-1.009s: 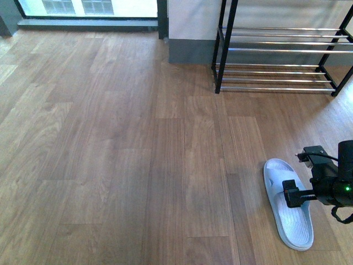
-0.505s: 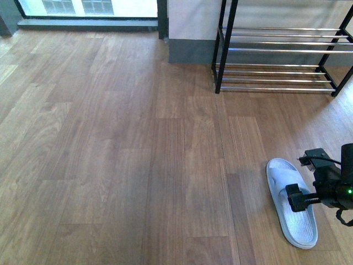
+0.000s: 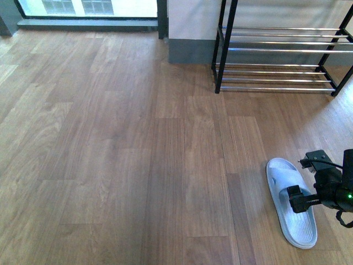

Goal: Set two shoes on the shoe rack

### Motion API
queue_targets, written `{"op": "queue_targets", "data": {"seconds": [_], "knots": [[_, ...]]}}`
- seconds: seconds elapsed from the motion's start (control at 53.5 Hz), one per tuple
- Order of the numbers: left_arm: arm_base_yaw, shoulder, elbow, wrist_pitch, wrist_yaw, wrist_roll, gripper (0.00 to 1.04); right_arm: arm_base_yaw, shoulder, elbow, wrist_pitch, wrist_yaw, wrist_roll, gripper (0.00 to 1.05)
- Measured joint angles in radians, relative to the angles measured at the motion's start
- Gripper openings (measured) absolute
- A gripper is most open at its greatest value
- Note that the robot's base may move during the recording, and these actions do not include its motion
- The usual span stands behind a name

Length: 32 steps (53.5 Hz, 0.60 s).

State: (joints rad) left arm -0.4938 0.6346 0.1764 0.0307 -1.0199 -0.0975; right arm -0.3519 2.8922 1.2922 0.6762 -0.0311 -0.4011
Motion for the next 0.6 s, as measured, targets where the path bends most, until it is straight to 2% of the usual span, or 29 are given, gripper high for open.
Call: {"op": "queue_targets", "data": {"seconds": [0.187,0.448,0.598], "knots": [[0.0,0.0,0.0,0.0,0.0,0.0,0.02,0.0,0.063,0.045,0.089,-0.037,0.02,0.95],[0.0,0.0,0.0,0.0,0.0,0.0,0.02,0.0,0.129,0.072,0.201,-0.029,0.058,0.63],[0.0,0.0,0.0,0.0,0.0,0.0,0.02,0.005,0.152,0.08,0.239,-0.003,0.103,0.33]]}}
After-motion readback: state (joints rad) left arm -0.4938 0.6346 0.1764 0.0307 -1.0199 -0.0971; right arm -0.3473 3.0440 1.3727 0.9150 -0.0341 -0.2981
